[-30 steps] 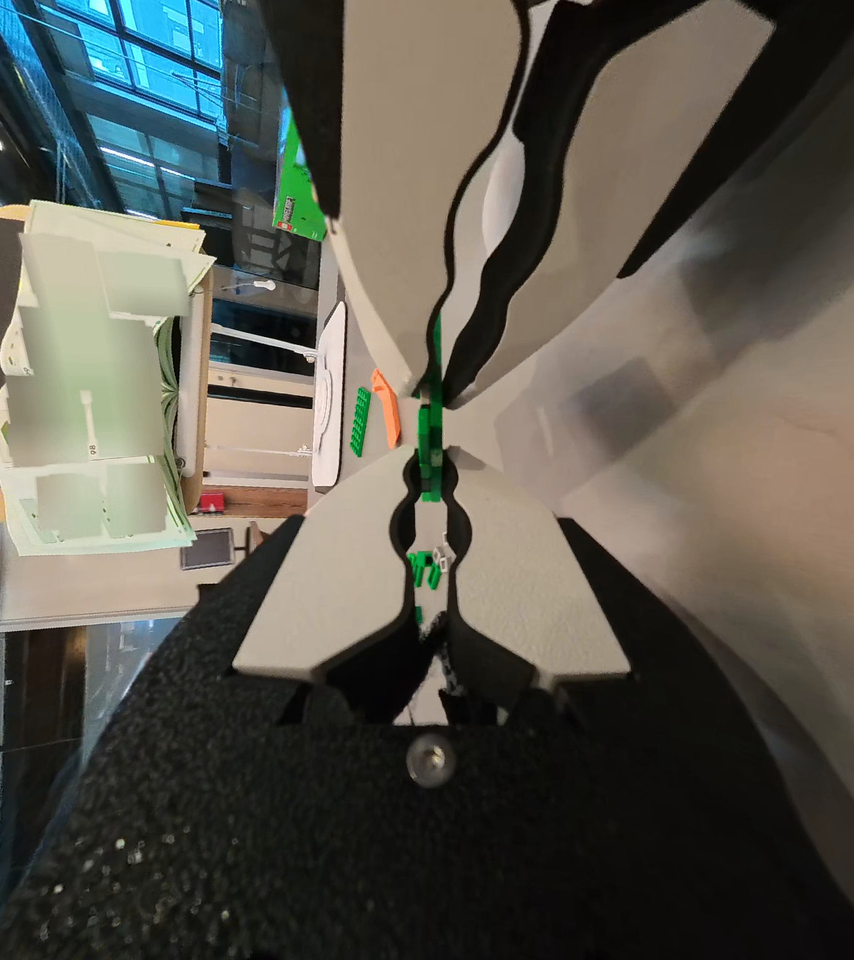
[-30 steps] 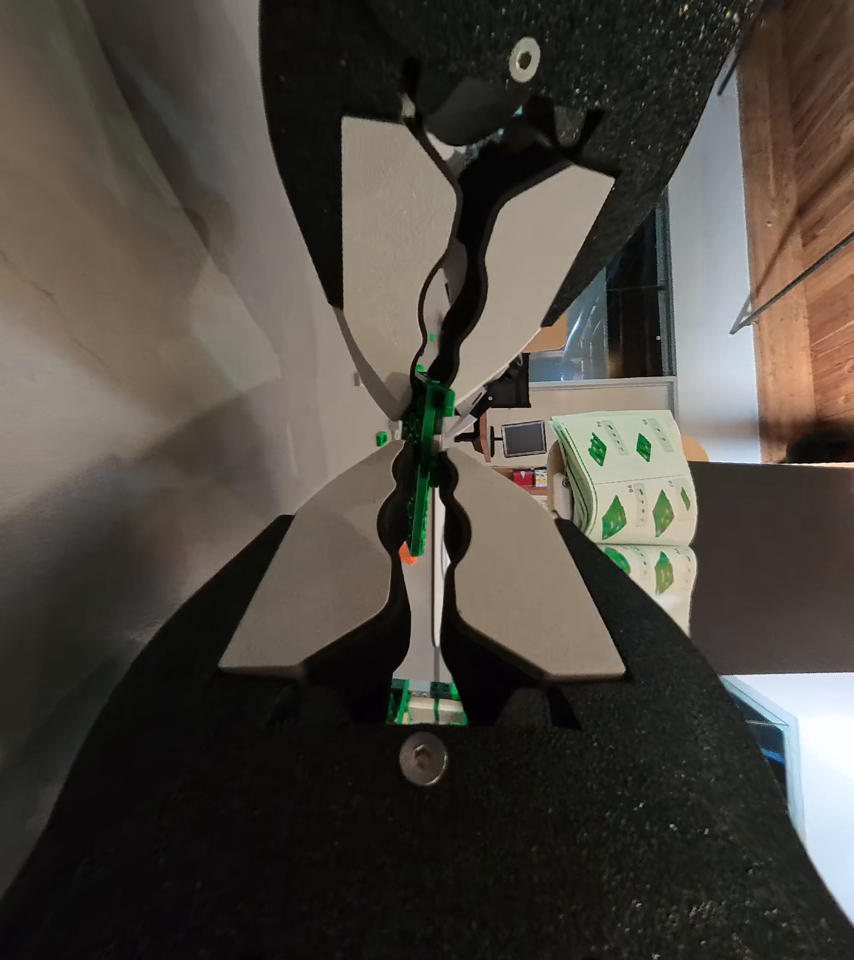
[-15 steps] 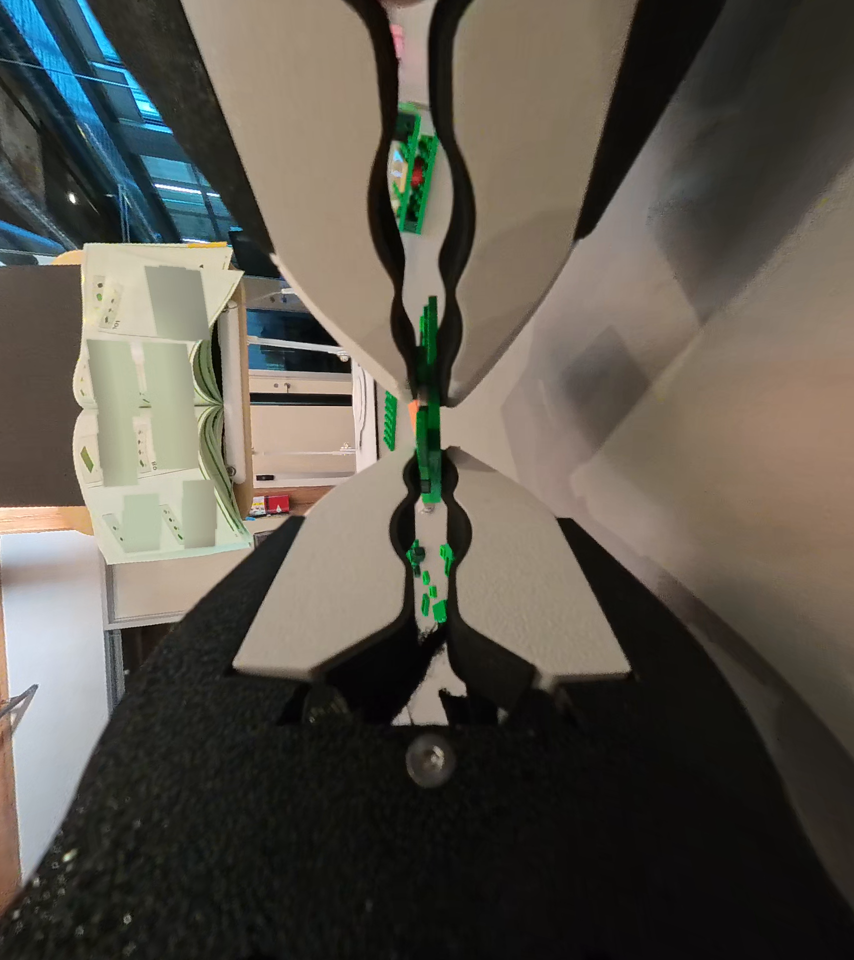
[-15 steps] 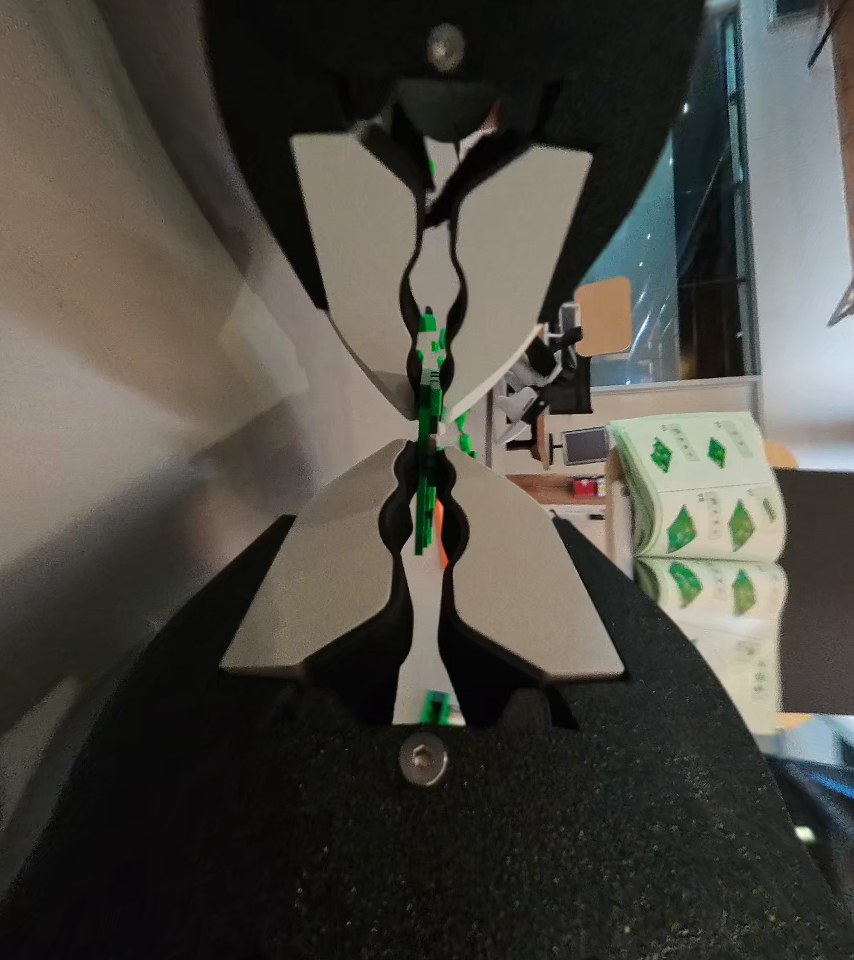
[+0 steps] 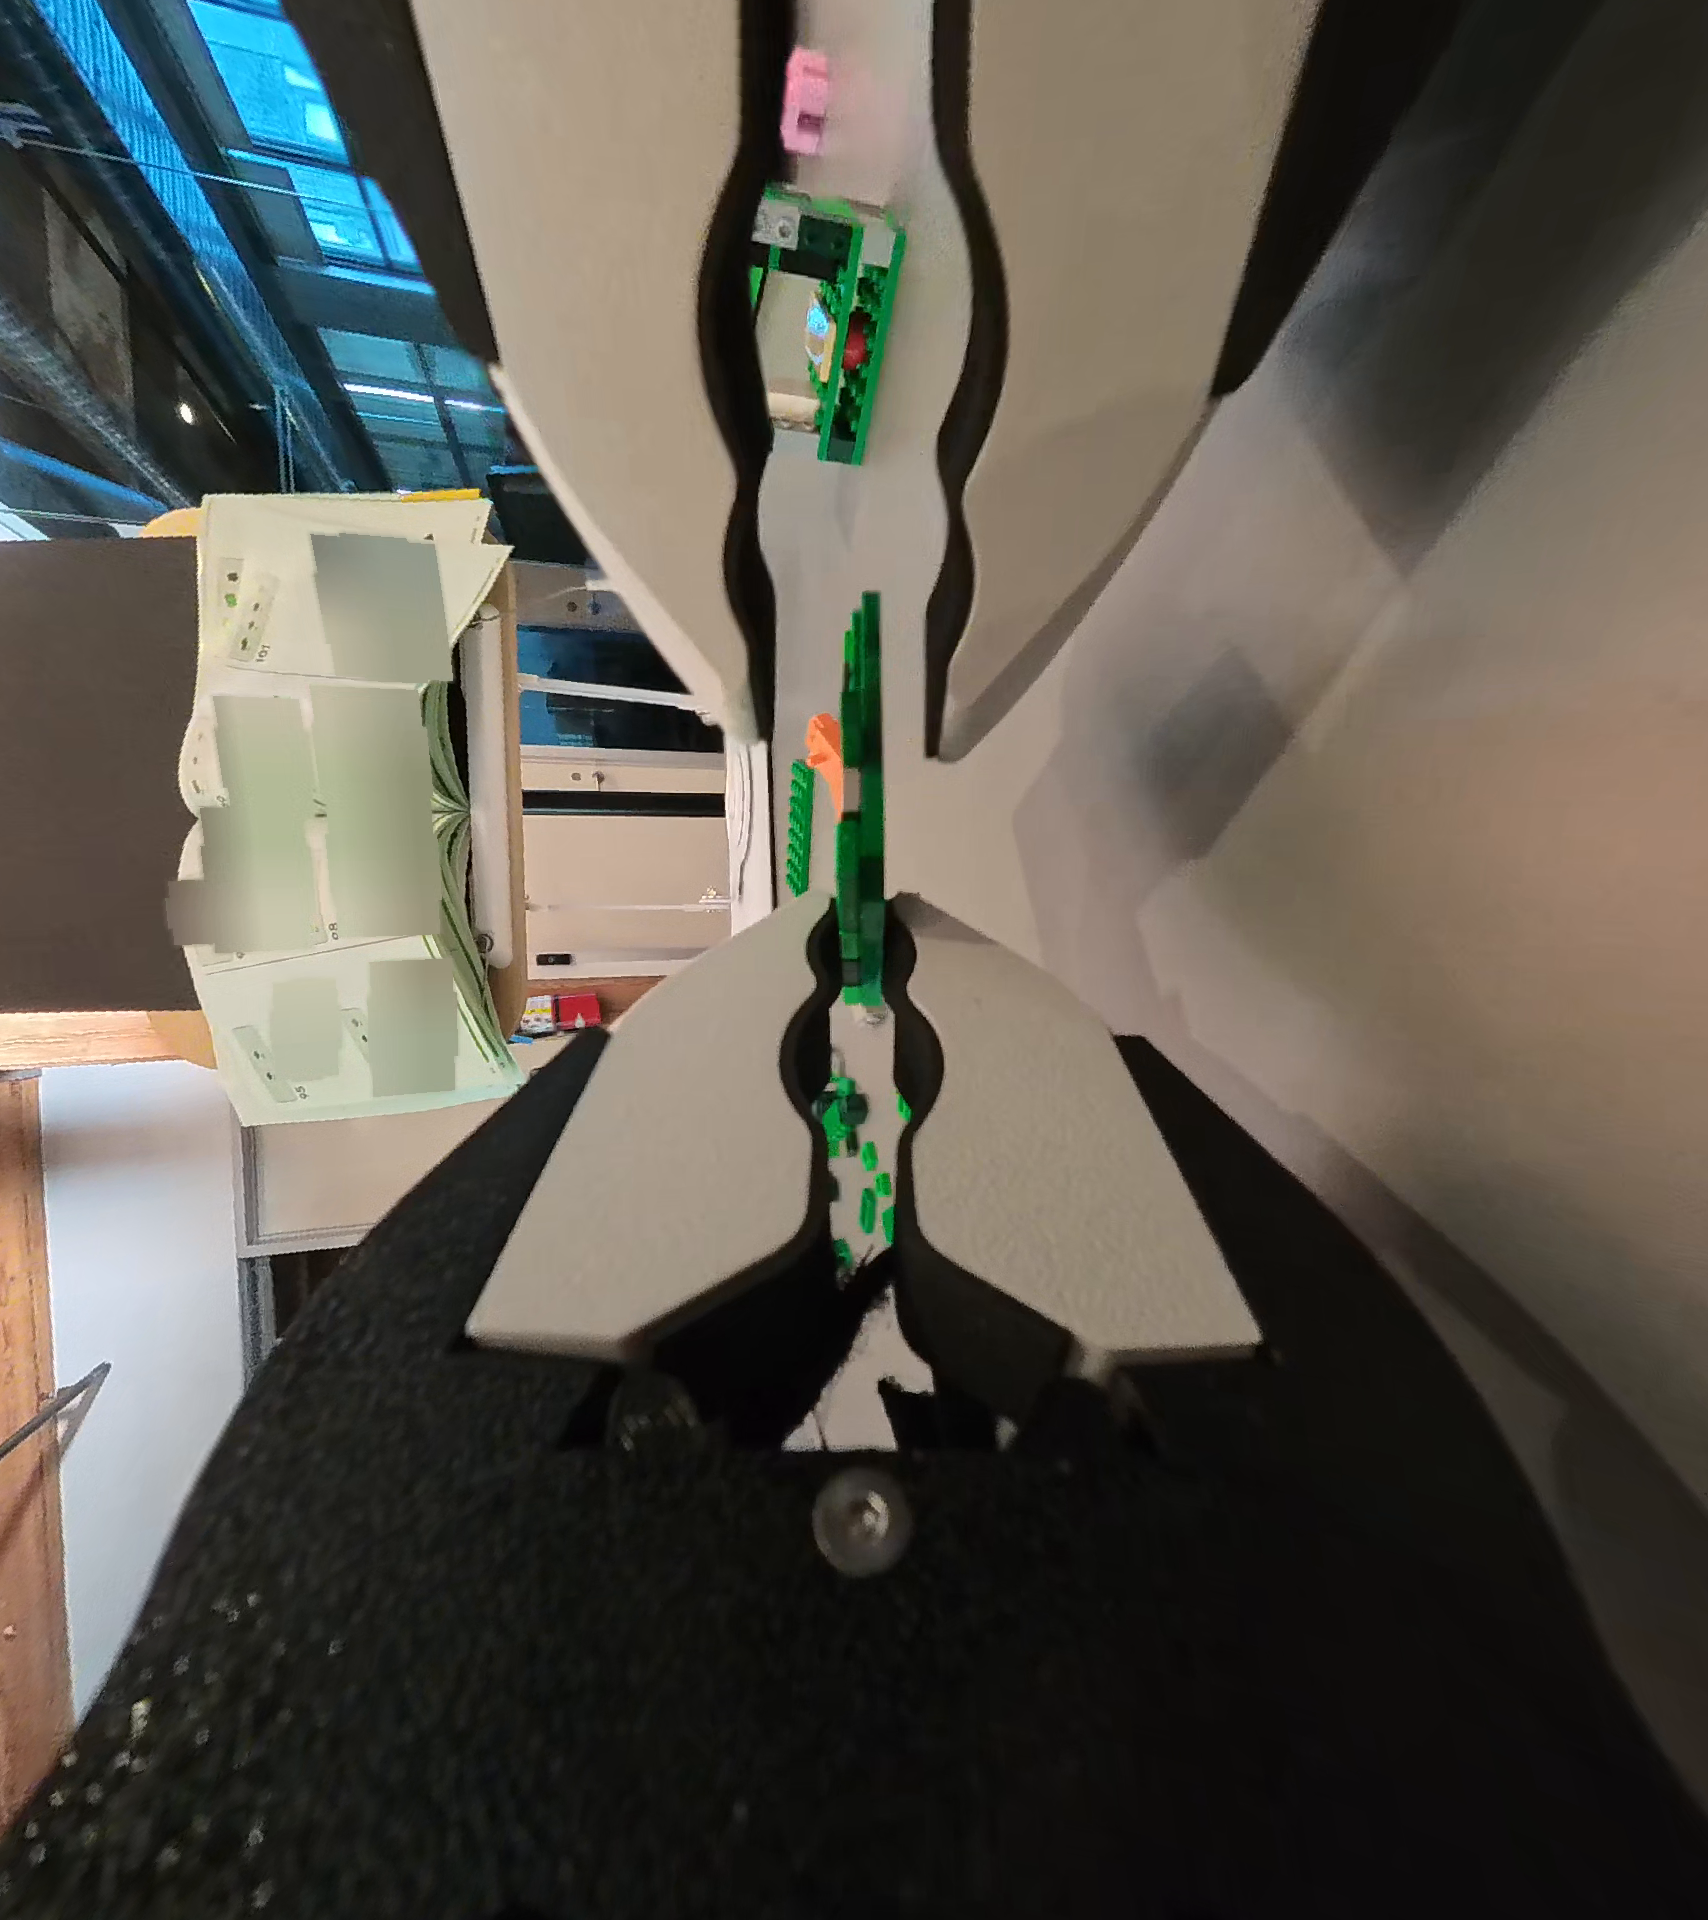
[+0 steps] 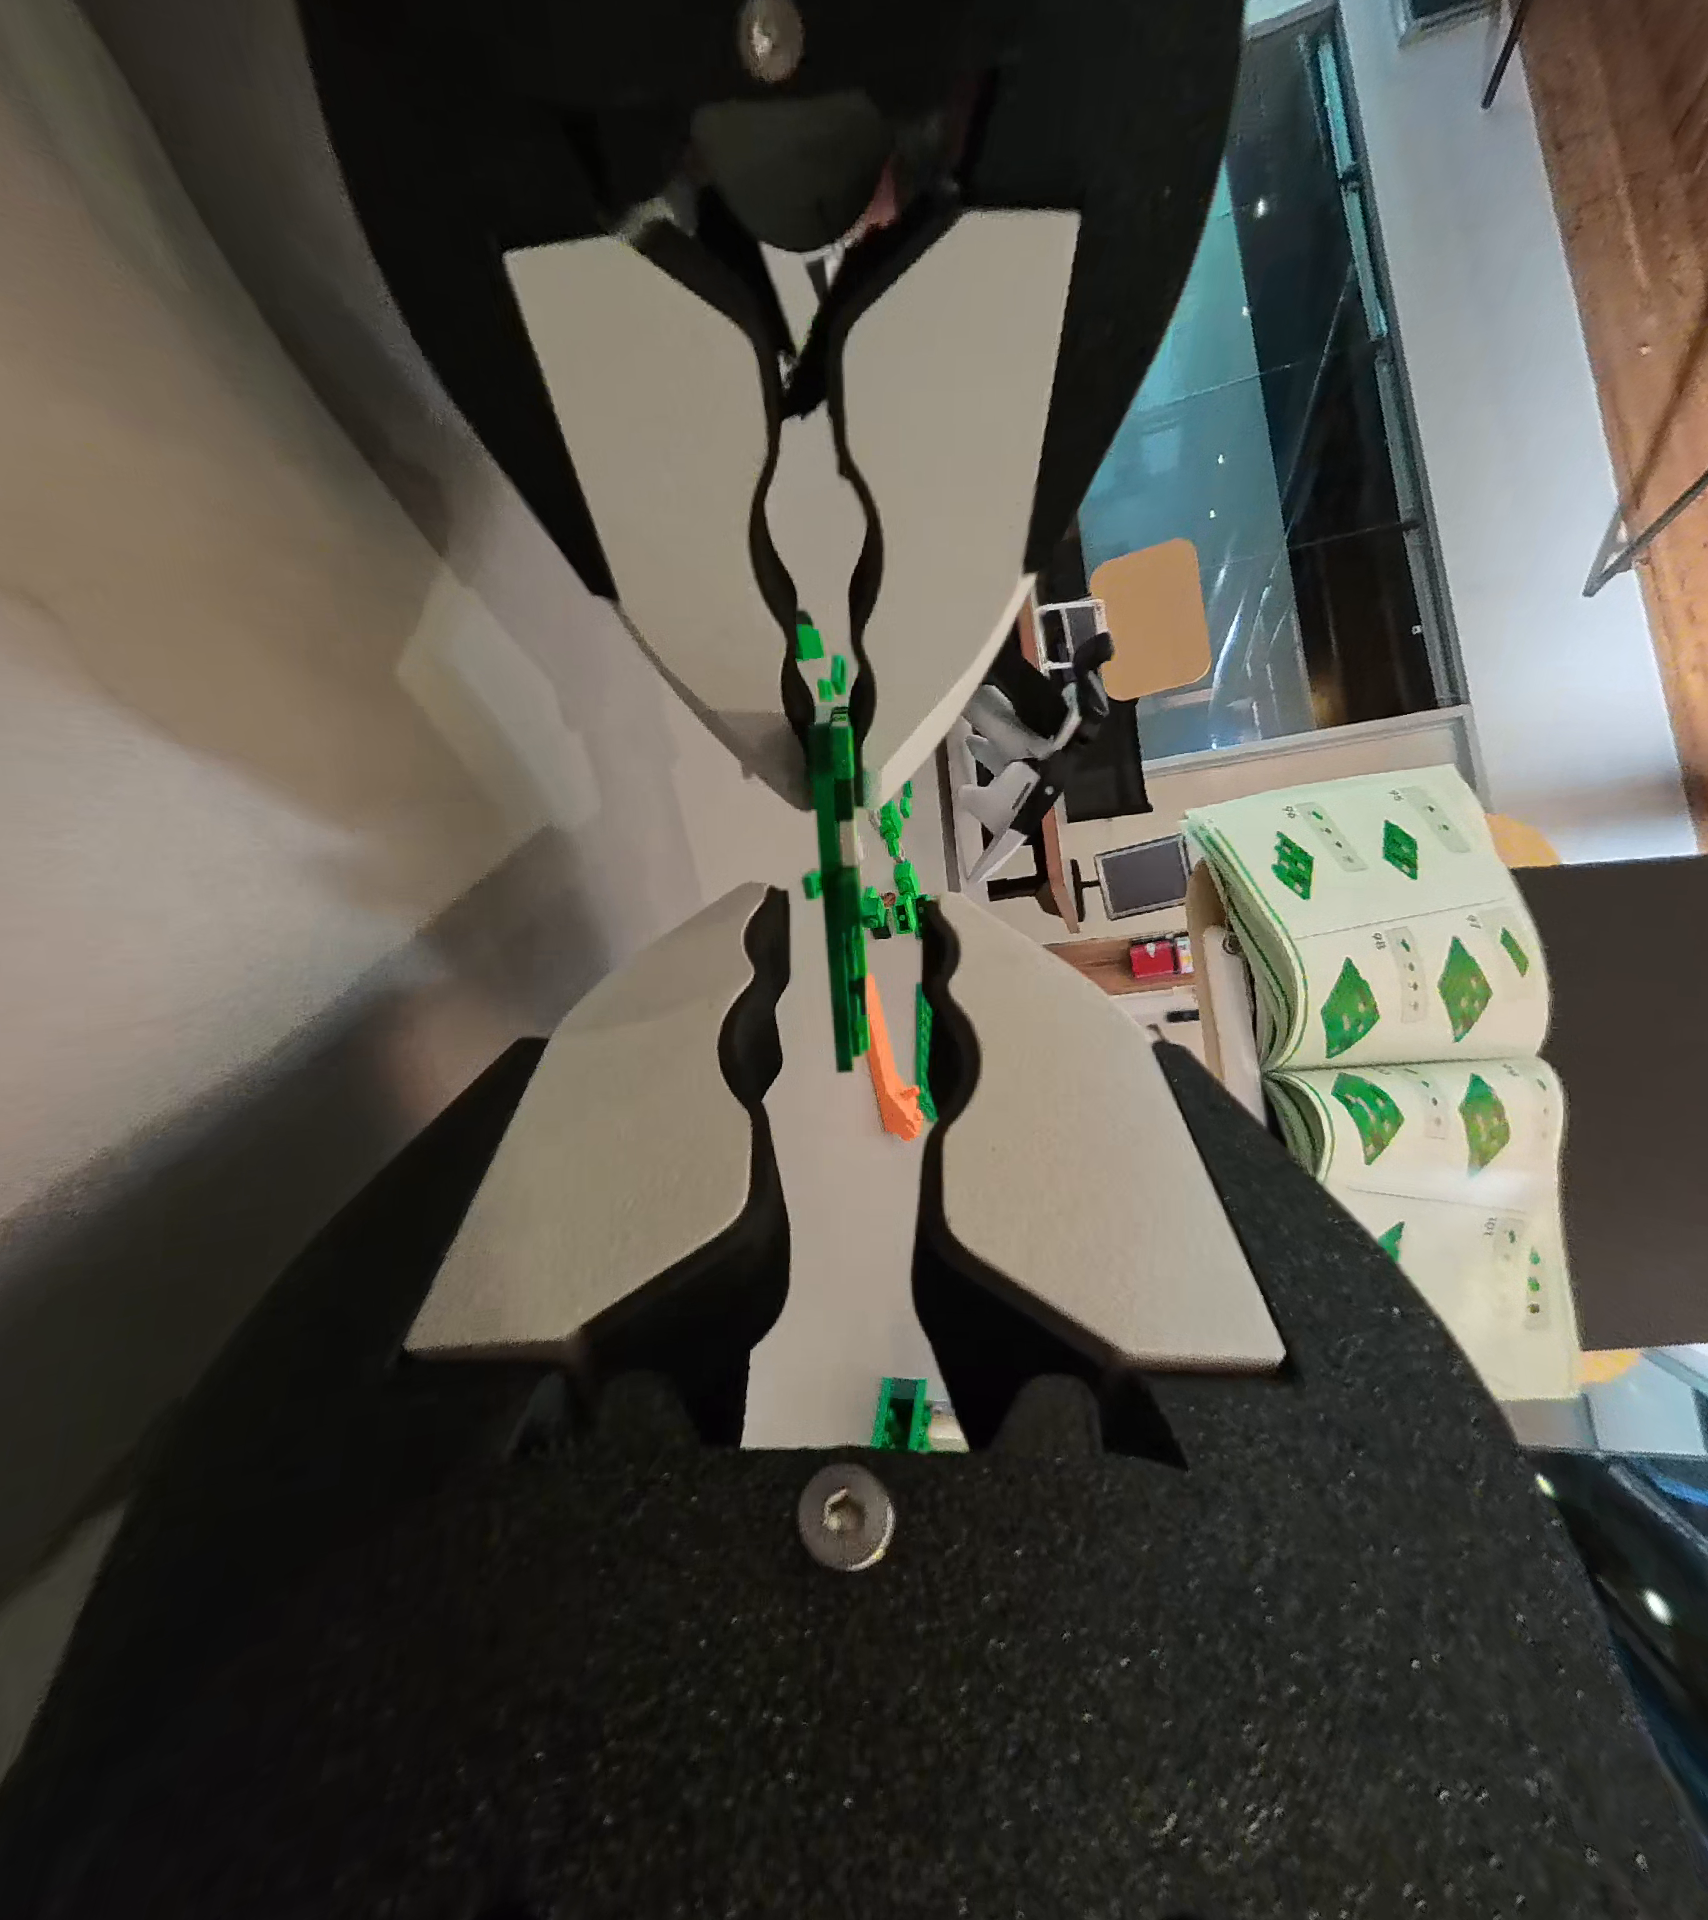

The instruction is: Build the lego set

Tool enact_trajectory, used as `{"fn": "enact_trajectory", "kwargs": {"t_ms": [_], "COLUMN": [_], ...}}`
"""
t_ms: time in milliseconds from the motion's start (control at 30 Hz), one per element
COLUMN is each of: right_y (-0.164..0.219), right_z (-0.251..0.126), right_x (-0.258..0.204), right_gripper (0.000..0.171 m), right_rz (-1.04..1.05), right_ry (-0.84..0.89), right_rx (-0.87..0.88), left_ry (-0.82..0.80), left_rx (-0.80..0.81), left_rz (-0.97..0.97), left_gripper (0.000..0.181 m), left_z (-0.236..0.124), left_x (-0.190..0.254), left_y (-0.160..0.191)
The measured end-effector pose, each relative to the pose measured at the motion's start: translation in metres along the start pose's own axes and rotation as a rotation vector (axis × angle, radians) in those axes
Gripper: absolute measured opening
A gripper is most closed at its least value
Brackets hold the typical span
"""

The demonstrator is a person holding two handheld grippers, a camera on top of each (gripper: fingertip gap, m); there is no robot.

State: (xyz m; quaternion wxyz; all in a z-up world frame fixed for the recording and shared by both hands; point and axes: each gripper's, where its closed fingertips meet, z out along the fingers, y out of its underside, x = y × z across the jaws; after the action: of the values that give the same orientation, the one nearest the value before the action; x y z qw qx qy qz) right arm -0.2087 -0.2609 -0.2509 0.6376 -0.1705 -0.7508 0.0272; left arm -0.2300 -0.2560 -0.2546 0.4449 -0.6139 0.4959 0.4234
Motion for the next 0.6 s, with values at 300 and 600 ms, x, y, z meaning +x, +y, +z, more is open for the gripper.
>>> {"fn": "enact_trajectory", "kwargs": {"t_ms": [300,600], "right_y": [-0.022,-0.02], "right_z": [-0.043,-0.046], "right_x": [0.007,0.017], "right_gripper": [0.034,0.04], "right_rz": [0.08,0.373], "right_ry": [0.096,0.048], "right_rx": [0.334,0.407], "left_ry": [-0.379,-0.511], "left_rx": [0.072,0.114], "left_rz": [0.249,0.323], "left_gripper": [0.006,0.006], "left_z": [-0.02,-0.039], "left_x": [-0.047,-0.065], "left_y": [0.004,0.011]}}
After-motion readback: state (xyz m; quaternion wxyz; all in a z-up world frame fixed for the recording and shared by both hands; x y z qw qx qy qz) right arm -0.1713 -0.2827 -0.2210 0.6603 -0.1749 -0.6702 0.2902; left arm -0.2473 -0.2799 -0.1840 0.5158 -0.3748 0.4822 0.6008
